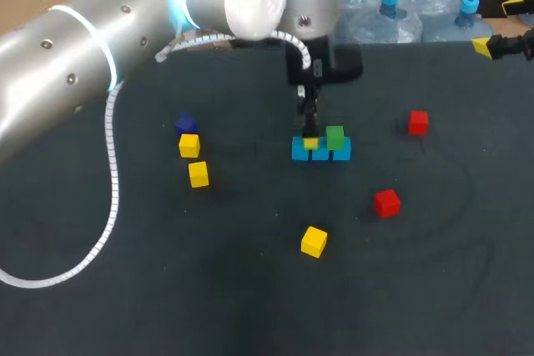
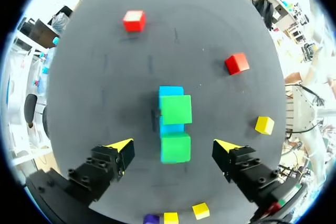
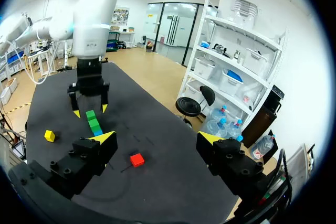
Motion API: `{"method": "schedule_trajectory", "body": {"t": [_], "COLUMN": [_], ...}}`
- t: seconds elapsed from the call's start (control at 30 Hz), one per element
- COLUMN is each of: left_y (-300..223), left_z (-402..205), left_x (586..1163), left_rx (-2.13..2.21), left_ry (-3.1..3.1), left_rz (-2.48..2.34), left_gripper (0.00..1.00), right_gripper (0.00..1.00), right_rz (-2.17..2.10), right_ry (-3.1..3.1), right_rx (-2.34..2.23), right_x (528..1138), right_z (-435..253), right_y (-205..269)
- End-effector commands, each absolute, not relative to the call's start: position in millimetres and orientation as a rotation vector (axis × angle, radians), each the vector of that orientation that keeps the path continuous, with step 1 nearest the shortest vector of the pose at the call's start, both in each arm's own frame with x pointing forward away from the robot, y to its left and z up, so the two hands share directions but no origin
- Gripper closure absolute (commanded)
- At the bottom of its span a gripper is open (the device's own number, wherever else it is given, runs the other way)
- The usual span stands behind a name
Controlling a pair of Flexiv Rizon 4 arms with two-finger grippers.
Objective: Place the blue cubes, place green cubes on the blue cubes, place the yellow cubes on the green cubes, then place the red cubes on the yellow cubes, and place purple cube on the red cubes.
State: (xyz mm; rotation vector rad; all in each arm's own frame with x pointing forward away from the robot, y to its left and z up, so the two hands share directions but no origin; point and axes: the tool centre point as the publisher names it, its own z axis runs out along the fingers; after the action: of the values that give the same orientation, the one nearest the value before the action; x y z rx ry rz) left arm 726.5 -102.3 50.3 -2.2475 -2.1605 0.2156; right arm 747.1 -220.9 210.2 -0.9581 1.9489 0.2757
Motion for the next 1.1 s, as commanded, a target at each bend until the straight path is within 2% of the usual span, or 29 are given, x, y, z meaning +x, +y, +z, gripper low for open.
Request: {"method": "schedule_trajectory", "body": {"t": [0.03, 0.43, 0.87, 1.1], "left_y": [-82.2, -51.8, 21.4, 37.6], "left_z": [77.9, 96.3, 64.2, 60.4], "left_x": [715.3, 694.2, 664.1, 640.1], "left_rx": [-2.273, -2.228, -1.851, -1.786], "left_ry": [-2.211, -2.282, -2.548, -2.636], "left_rz": [0.242, 0.217, 0.129, 0.161], "left_gripper": [0.0, 0.0, 0.0, 0.0], "right_gripper": [0.0, 0.0, 0.0, 0.0], "right_rz": [0.275, 0.275, 0.275, 0.275], "right_ry": [1.949, 1.949, 1.949, 1.949], "right_rx": [-0.958, -0.958, -0.958, -0.958], "right_x": [747.2, 747.2, 747.2, 747.2], "right_z": [210.0, 210.0, 210.0, 210.0], "right_y": [-220.7, -220.7, -220.7, -220.7]}}
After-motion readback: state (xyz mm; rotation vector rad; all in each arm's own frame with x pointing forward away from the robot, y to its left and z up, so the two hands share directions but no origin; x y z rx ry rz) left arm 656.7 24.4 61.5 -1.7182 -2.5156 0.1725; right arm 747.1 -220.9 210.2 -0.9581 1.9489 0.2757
